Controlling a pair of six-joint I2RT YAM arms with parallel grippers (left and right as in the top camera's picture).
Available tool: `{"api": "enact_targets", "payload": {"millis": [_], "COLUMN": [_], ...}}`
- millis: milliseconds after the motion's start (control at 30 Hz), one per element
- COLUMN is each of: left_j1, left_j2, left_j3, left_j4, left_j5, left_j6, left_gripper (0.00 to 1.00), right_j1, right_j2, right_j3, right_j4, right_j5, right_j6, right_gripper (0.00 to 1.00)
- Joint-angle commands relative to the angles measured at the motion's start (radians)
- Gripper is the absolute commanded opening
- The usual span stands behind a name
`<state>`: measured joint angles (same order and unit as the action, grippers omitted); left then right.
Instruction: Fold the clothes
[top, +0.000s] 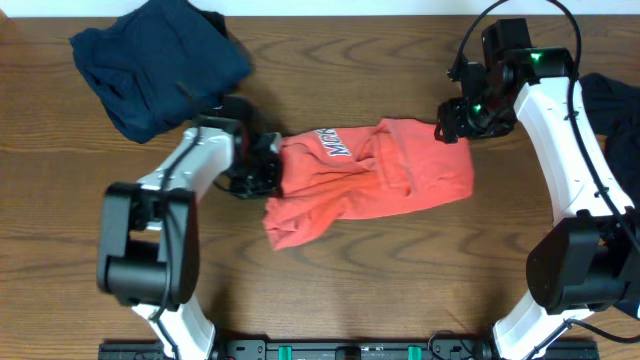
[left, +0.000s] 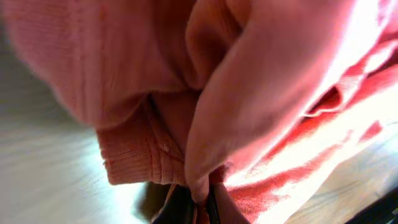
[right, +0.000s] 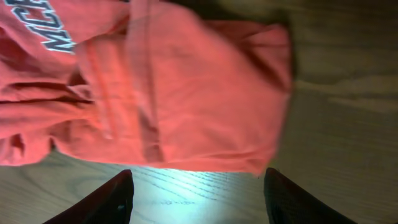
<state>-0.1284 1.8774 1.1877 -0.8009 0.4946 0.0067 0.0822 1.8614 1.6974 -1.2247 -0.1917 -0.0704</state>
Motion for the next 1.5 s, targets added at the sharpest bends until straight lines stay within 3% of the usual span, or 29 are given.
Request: {"api": "enact_targets", "payload": {"millis": [0, 100, 133, 167, 200, 400, 633, 1000, 1200, 1467], "left_j1": [0.057, 0.092, 0.101, 0.11, 0.118, 0.165, 0.177, 0.175, 0.146, -0.017], "left_j2": [-0.064, -0.089, -0.098, -0.111, -0.122, -0.204, -0.266, -0.266, -0.283, -0.3], "left_j3": [-0.002, -0.002, -0.002, -0.002, -0.002, 0.0, 0.0, 0.018, 0.035, 0.039], "left_j4": [-0.019, -0.021, -0.021, -0.022, -0.023, -0.036, -0.035, -0.031, -0.016, 0.064], "left_j5": [-0.048, -0.082, -0.09, -0.1, -0.106, -0.135, -0.148, -0.099, -0.056, -0.057], "left_j6": [0.053, 0.053, 0.053, 0.053, 0.053, 0.053, 0.052, 0.052, 0.048, 0.017], "left_gripper": [0.06, 0.06, 0.06, 0.06, 0.06, 0.06, 0.06, 0.06, 0.06, 0.06], "right_j1": [0.014, 0.026, 0.031, 0.032, 0.032, 0.015, 0.017, 0.025, 0.03, 0.031], "right_j2": [-0.003, -0.002, -0.002, -0.002, -0.002, -0.002, -0.002, 0.029, 0.101, 0.188], "right_j3": [-0.008, -0.042, -0.068, -0.098, -0.127, -0.335, -0.497, -0.669, -0.678, -0.678], "right_j4": [0.024, 0.086, 0.122, 0.16, 0.196, 0.439, 0.602, 0.886, 0.939, 0.944], "right_j5": [-0.055, -0.083, -0.104, -0.121, -0.139, -0.364, -0.462, -0.463, -0.46, -0.46], "right_j6": [-0.013, -0.012, -0.01, 0.007, 0.023, 0.075, 0.101, 0.236, 0.25, 0.257], "right_gripper": [0.64, 0.58, 0.42, 0.19, 0.01, 0.01, 0.01, 0.01, 0.01, 0.01]}}
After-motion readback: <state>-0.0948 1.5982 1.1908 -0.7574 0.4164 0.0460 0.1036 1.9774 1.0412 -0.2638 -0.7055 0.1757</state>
